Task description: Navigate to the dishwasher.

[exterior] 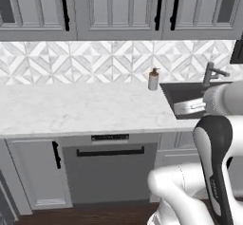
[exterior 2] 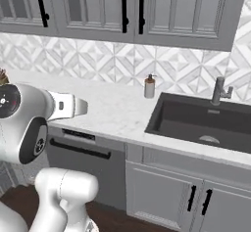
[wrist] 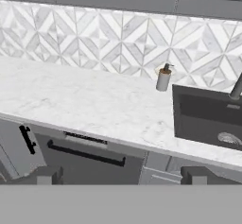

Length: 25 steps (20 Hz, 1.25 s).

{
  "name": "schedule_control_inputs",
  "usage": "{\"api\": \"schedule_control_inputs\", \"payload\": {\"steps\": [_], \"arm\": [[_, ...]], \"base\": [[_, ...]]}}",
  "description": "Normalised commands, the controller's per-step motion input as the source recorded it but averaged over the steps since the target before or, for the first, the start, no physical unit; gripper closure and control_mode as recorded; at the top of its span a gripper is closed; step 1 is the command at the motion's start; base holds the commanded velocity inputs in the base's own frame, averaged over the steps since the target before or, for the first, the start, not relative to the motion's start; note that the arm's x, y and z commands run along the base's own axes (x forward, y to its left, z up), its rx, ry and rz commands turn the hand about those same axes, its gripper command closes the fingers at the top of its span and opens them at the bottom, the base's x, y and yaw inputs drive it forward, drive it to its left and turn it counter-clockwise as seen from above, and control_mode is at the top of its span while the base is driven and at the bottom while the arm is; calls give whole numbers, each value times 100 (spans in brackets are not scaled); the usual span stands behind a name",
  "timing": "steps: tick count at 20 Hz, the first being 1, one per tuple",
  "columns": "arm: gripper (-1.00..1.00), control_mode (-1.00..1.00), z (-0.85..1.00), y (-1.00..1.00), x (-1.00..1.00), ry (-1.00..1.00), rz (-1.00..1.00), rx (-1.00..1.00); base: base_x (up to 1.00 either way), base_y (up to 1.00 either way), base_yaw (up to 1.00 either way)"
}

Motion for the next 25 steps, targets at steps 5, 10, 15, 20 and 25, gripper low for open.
{"api": "schedule_control_inputs", "payload": {"steps": [5,10,15,20,25], "arm": [[-100,100,0,0,0,0,0,0],[-100,100,0,0,0,0,0,0],[-100,100,0,0,0,0,0,0],[-100,100,0,0,0,0,0,0],[-100,100,0,0,0,0,0,0]], "base": [[52,94,-54],[56,63,-42],[88,0,-8],[100,32,1],[94,24,37]]}}
